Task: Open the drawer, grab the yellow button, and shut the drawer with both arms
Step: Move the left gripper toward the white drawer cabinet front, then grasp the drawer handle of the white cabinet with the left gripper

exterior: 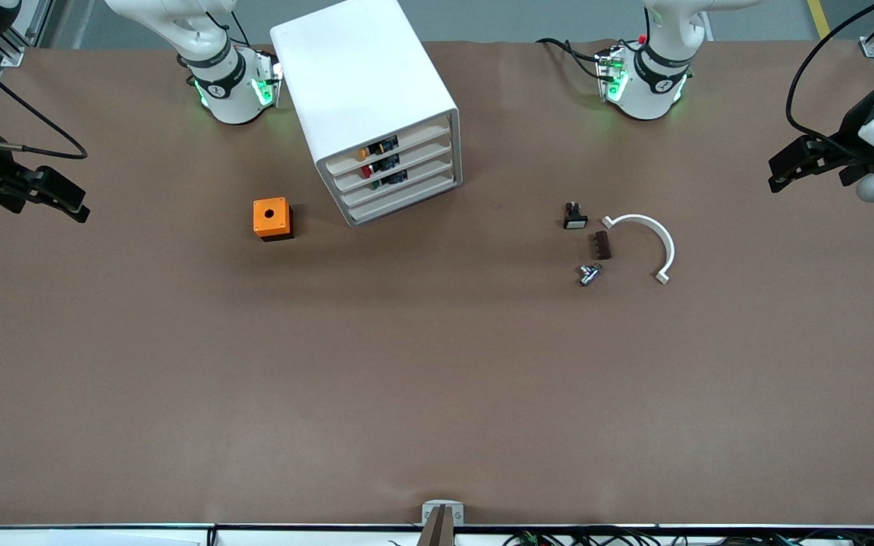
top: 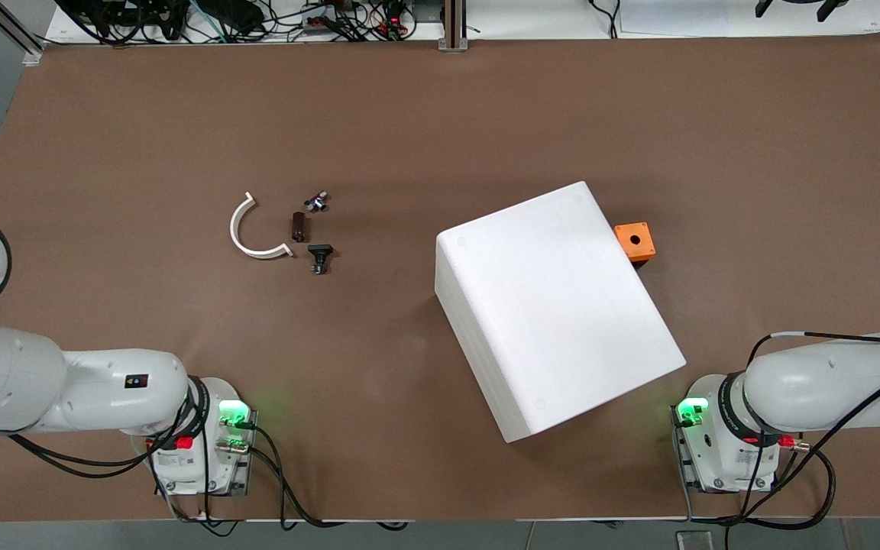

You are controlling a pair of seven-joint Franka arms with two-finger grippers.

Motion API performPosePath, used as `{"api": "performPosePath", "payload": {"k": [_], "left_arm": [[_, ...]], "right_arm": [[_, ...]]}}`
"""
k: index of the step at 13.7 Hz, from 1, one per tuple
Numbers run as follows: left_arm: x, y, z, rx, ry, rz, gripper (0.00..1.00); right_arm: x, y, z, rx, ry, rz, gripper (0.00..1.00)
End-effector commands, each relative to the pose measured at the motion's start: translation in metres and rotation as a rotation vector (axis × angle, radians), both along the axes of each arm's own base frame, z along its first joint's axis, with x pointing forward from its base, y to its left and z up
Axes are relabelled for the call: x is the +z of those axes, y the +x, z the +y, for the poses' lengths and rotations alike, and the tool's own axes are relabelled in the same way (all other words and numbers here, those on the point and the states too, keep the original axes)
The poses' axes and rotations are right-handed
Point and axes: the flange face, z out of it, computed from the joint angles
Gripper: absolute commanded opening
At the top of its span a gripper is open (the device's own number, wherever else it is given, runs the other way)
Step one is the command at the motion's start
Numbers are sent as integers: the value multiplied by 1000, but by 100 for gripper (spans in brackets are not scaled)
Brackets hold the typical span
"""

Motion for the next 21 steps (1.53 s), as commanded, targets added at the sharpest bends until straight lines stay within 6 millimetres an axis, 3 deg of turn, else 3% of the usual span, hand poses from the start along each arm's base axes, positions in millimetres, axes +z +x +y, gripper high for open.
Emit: {"api": "performPosePath", "payload": {"k": [1, 3, 7, 11, 13, 16, 21], "left_arm": [[3, 1, 3, -9, 21, 2, 100], [5, 2, 4, -11, 20, -4, 100], [-22, 27, 4, -22, 13, 43, 100], [-94, 65, -13, -28, -11, 115, 100], [-145, 83, -19, -17, -15, 185, 100], [-187, 109, -49, 117, 1, 219, 100], [-253, 111, -141, 438, 51, 296, 100]], "right_arm": [[3, -3, 3, -8, -8, -2, 100], [4, -3, 3, -8, -8, -5, 100], [4, -3, 4, -7, -8, -7, 100], [4, -3, 6, -4, -8, -7, 100], [4, -3, 6, -4, -8, -7, 100], [4, -3, 7, -2, -8, -7, 100], [4, -3, 9, 2, -8, -5, 100]]}}
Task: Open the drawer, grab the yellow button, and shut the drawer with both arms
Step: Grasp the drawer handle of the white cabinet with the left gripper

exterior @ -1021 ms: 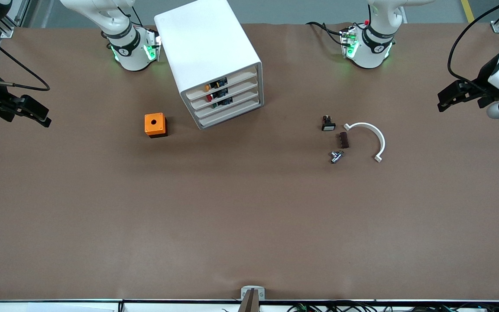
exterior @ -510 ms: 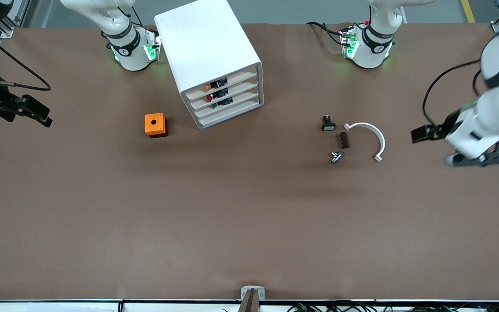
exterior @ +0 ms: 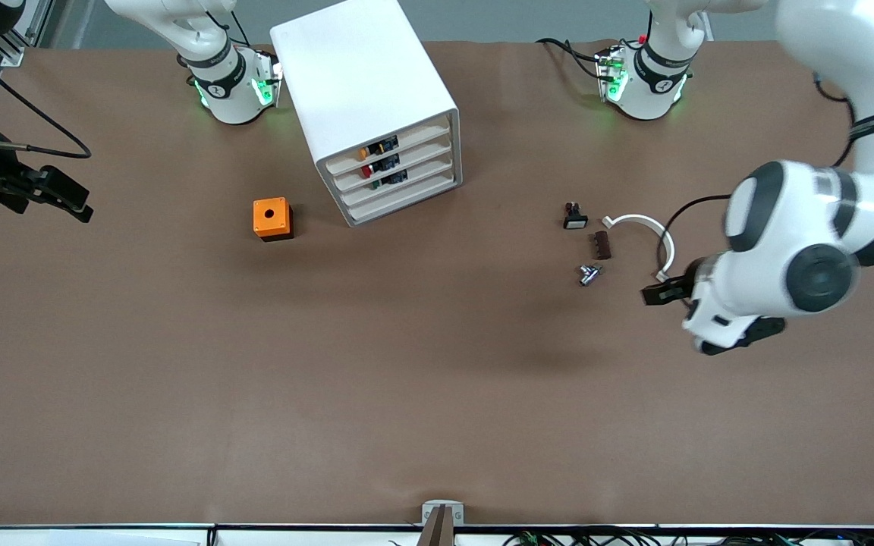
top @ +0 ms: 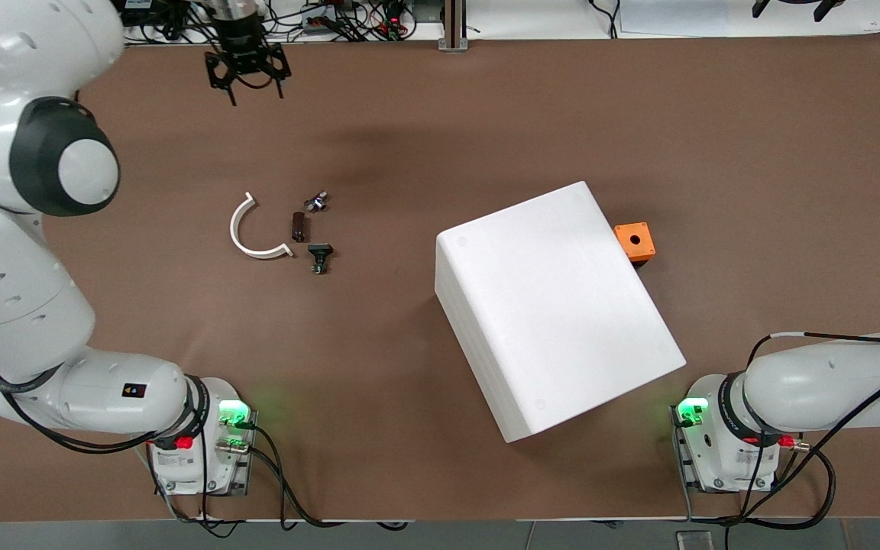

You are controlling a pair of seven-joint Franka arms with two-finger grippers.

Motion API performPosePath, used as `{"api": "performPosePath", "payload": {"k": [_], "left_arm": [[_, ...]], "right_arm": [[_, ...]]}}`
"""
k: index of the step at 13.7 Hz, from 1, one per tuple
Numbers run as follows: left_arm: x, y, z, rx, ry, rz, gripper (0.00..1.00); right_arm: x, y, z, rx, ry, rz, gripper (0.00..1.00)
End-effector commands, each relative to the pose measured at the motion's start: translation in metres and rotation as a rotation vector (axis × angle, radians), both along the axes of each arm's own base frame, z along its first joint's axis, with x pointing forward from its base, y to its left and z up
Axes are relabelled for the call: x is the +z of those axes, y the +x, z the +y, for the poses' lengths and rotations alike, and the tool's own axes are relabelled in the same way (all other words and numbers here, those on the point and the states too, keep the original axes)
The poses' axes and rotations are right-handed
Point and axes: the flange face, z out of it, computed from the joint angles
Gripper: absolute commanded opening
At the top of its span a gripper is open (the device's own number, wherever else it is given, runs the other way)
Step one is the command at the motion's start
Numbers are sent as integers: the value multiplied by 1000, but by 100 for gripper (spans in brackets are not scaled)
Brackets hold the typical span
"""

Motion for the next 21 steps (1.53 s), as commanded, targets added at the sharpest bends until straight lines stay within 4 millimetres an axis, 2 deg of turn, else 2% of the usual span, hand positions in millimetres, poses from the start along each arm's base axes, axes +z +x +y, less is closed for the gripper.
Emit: {"api": "performPosePath", "payload": {"k": [1, 4, 6, 9, 12, 13, 14, 17, 21], "left_arm": [[-21, 1, -43, 181, -7, 42, 100], [-46, -17, -99, 353, -16, 127, 100], [-51, -34, -139, 536, 32, 179, 100], [-66, -56, -183, 820, 116, 305, 100], [-72, -69, -208, 1007, 133, 474, 99], [-75, -73, -213, 1044, 142, 534, 96], [-82, -82, -221, 1080, 191, 617, 95], [-91, -91, -241, 1251, 287, 817, 95], [-95, -114, -275, 1429, 509, 909, 92]], "right_arm": [[4, -3, 4, -7, -8, -5, 100], [4, -3, 4, -6, -9, -3, 100], [4, -3, 4, -6, -9, -3, 100], [4, -3, 3, -7, -8, -3, 100], [5, -3, 1, -9, -8, -8, 100], [4, -3, -1, -3, -8, -5, 100], [4, -3, -1, -1, -8, -4, 100], [3, -1, 2, 5, -8, -11, 100], [-17, 11, -2, -2, -12, 23, 100]]}}
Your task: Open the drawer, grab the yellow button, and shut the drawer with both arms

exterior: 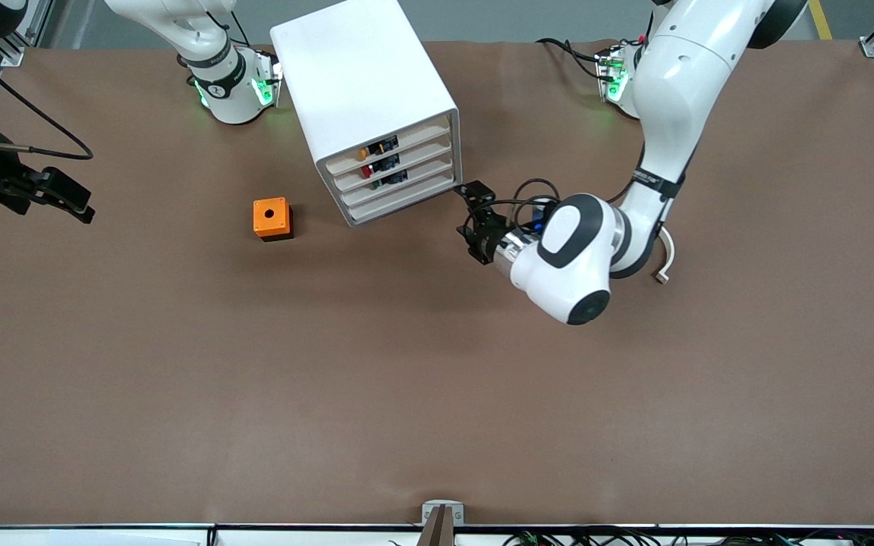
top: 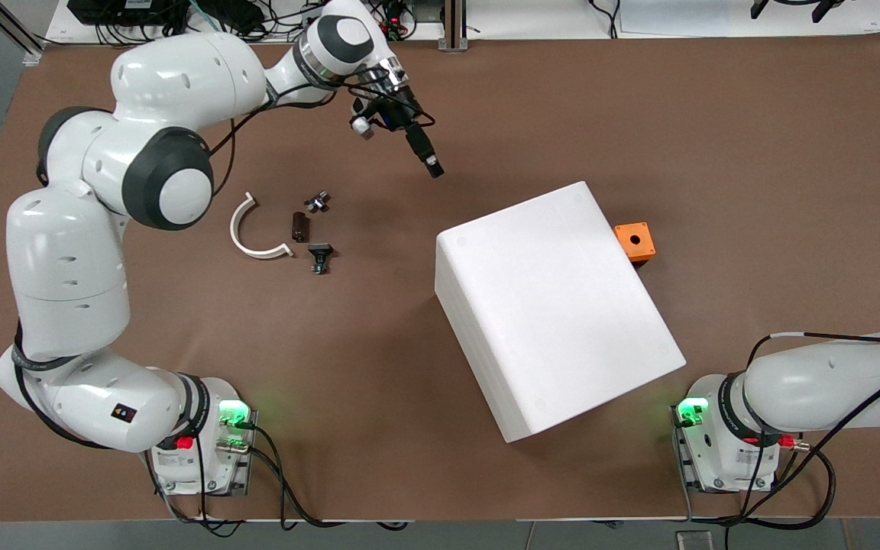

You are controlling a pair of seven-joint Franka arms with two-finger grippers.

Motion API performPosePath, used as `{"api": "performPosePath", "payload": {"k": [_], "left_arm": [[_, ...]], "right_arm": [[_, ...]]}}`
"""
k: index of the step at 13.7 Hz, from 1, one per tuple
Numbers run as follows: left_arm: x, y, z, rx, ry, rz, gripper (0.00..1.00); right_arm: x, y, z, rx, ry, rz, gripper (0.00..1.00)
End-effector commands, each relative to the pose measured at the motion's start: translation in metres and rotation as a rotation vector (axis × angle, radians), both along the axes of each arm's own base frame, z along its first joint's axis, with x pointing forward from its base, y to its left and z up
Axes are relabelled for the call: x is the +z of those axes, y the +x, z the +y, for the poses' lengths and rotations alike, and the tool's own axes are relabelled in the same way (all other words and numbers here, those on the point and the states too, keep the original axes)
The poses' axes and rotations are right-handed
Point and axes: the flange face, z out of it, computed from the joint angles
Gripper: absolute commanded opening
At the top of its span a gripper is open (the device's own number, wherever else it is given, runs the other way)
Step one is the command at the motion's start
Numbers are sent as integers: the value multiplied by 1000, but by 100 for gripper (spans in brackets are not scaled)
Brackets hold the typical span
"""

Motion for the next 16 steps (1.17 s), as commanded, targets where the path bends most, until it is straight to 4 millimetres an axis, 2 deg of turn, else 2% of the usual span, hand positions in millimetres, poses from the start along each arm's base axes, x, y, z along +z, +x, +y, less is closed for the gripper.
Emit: {"api": "performPosePath", "payload": {"k": [1, 6, 8, 10, 13, 15, 16], "left_arm": [[4, -17, -25, 37, 62, 123, 87], [-5, -49, -52, -24, 52, 229, 70], [-11, -60, -62, -41, 48, 251, 66], [-17, -67, -71, -35, 31, 291, 64], [-22, -85, -87, -53, 72, 317, 58], [-23, -92, -92, -63, 76, 321, 54], [-23, -92, -93, -60, 81, 327, 48]], "right_arm": [[-11, 8, -4, -5, -10, 17, 100], [-45, 19, 9, -24, -13, 85, 100], [-59, 24, 35, -128, -7, 105, 100], [-63, 22, 64, -238, 9, 112, 100], [-74, 25, 85, -417, 116, 160, 100], [-79, 27, 102, -510, 127, 161, 100], [-83, 29, 110, -548, 127, 159, 100]]}}
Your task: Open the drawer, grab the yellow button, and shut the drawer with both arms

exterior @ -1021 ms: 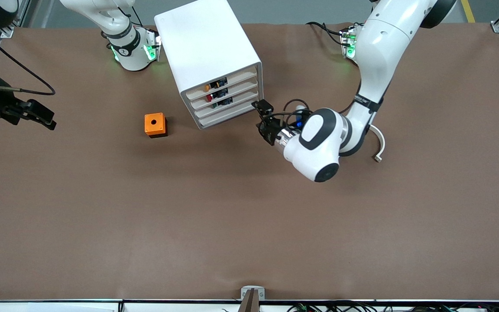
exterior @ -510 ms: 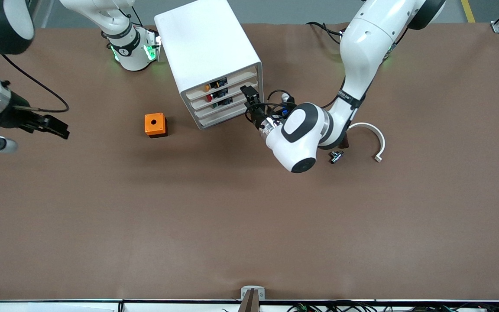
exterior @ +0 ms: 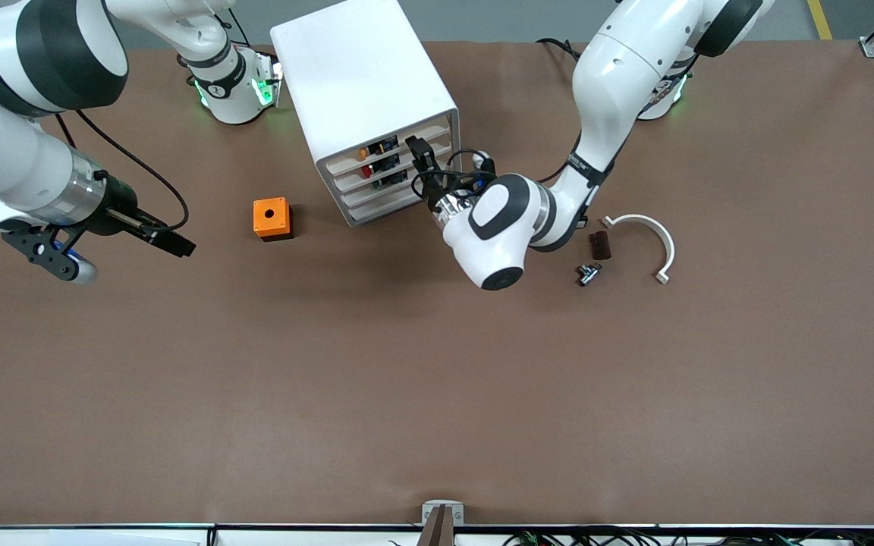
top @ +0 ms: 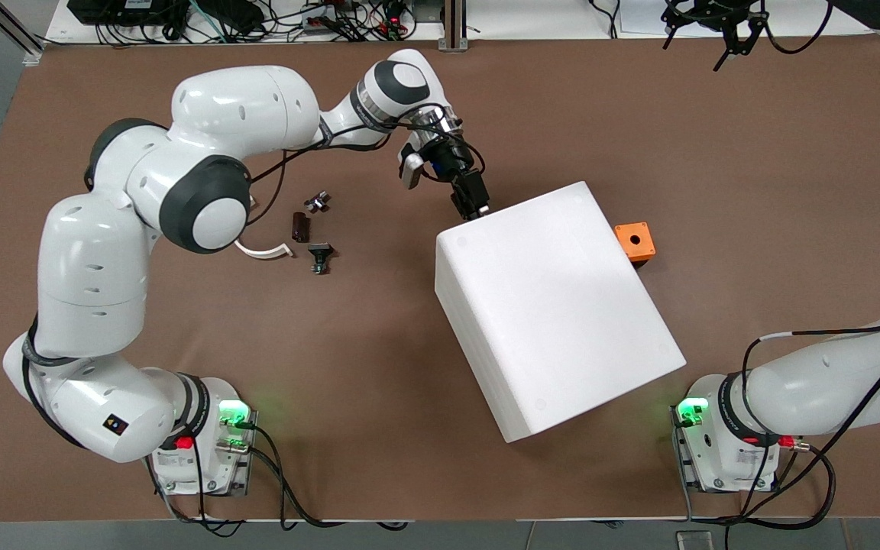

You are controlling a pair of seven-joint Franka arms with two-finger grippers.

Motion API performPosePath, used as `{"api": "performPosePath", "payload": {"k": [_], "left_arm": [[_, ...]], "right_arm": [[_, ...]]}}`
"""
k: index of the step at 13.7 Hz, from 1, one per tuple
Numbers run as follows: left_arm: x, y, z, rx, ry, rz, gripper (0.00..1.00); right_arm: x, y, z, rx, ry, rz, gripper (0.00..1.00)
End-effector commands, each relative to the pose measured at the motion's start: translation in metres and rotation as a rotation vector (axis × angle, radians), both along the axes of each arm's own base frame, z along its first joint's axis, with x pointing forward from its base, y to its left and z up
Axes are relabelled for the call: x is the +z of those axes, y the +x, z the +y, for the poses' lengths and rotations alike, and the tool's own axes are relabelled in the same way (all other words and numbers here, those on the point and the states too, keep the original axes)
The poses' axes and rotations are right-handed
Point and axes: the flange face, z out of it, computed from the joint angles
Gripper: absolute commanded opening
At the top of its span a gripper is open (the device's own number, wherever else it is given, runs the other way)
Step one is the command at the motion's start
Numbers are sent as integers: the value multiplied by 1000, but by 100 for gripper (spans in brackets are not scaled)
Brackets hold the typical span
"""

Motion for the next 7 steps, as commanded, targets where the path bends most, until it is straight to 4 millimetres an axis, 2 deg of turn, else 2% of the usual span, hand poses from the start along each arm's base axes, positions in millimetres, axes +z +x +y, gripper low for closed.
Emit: {"api": "performPosePath", "payload": {"k": [1, 3, 4, 6, 7], "left_arm": [[3, 0, -4, 9, 12, 33, 42], [-1, 0, -3, 11, 14, 38, 21], [-4, 0, -3, 10, 16, 41, 12], [-6, -1, -3, 8, 15, 42, 2], [-5, 3, 0, 12, 14, 40, 1]], "right_arm": [[-4, 5, 19, -117, 13, -3, 100], [-5, 5, 24, -147, 66, 14, 100], [-12, 8, 28, -156, 91, 27, 100], [-13, 11, 30, -213, 96, 17, 100], [-14, 11, 39, -232, 96, 16, 100]]}}
